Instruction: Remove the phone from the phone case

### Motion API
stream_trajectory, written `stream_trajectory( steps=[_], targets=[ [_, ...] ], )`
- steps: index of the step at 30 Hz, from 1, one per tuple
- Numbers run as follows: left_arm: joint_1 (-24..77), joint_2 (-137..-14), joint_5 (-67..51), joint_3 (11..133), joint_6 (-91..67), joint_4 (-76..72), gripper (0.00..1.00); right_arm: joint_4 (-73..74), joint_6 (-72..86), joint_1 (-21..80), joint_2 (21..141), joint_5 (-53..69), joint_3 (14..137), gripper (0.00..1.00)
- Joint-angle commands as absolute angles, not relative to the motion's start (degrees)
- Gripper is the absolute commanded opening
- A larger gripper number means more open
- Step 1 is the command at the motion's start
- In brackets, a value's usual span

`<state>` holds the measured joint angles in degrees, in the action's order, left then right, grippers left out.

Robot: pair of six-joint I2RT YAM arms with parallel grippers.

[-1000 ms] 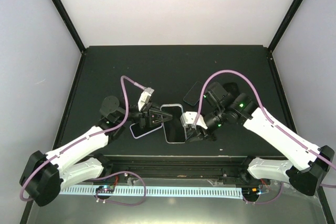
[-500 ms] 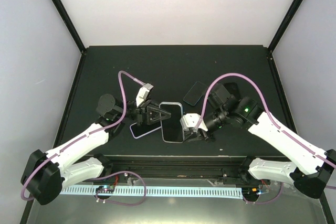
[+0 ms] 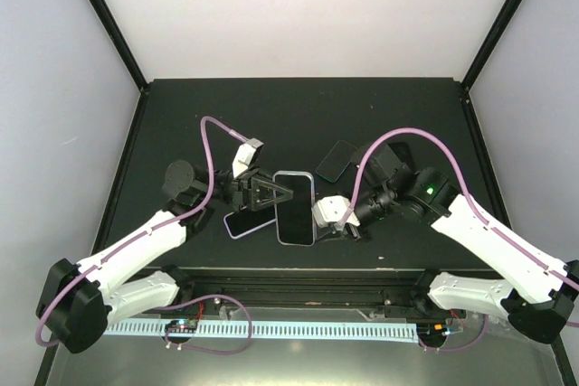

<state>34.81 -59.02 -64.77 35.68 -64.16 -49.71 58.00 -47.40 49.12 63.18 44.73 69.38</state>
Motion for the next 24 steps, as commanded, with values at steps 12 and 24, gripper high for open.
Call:
stream_trajectory(
  steps=[12,24],
  targets=[
    [36.3,-58.6,-64.0,39.5,-76.3,-57.0,0.02,37.3,-35.6,45.5,63.6,33.8,68.0,0.19],
    [36.3,-58.8,-62.0,36.9,-74.1,-56.7,0.01,25.8,-16.9,40.8,66.6,29.8,68.9,0.41]
  ],
)
